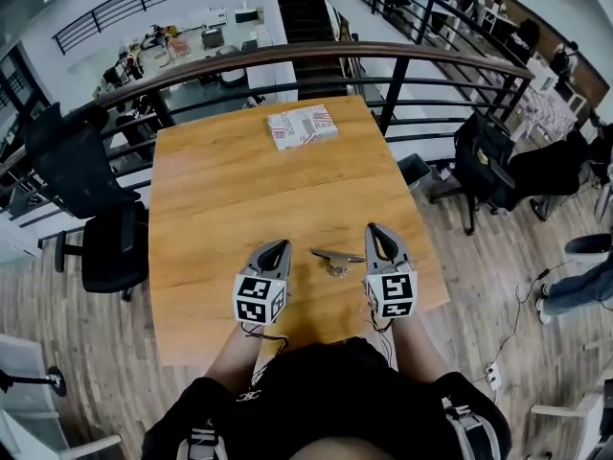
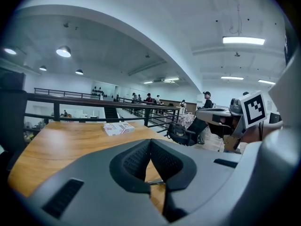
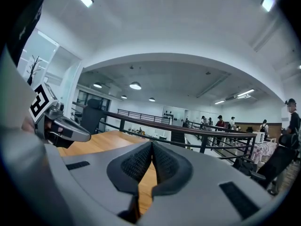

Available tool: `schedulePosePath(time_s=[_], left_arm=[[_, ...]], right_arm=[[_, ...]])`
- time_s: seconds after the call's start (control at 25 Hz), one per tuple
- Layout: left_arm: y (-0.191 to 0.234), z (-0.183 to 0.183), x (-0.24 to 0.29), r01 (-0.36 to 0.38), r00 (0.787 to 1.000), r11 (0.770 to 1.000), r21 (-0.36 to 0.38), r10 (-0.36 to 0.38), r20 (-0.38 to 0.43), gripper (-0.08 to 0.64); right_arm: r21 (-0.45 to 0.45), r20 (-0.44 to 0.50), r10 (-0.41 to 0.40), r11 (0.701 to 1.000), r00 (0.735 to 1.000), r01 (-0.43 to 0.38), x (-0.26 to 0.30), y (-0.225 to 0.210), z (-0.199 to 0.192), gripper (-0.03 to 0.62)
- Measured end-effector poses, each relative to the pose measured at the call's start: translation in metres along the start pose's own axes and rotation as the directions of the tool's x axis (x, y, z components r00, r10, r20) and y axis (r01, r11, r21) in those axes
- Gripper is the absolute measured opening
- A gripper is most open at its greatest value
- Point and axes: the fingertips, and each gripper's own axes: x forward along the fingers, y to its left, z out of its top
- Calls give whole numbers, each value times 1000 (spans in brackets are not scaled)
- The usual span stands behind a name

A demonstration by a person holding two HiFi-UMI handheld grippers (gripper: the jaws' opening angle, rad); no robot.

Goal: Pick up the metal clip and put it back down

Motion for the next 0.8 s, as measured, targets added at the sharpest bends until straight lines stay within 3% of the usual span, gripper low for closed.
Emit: schedulePosePath(time_s=[0.24, 0.52, 0.68, 0.8], left_arm=[[-1, 9, 5, -116, 993, 993, -17, 116, 8, 18], [-10, 8, -3, -232, 973, 972, -37, 232, 2, 18], [-7, 3, -12, -295, 956, 954, -56, 295, -2, 18], [-6, -1, -22, -337, 942, 939, -69, 337, -8, 18]], right_arm=[[-23, -5, 155, 988, 988, -155, 27, -2, -5, 15], [-60, -18, 312, 948, 950, -312, 38, 3, -17, 17], [-65, -43, 396, 915, 917, -398, 45, 16, -28, 20], [-64, -89, 463, 881, 882, -469, 49, 28, -44, 92]])
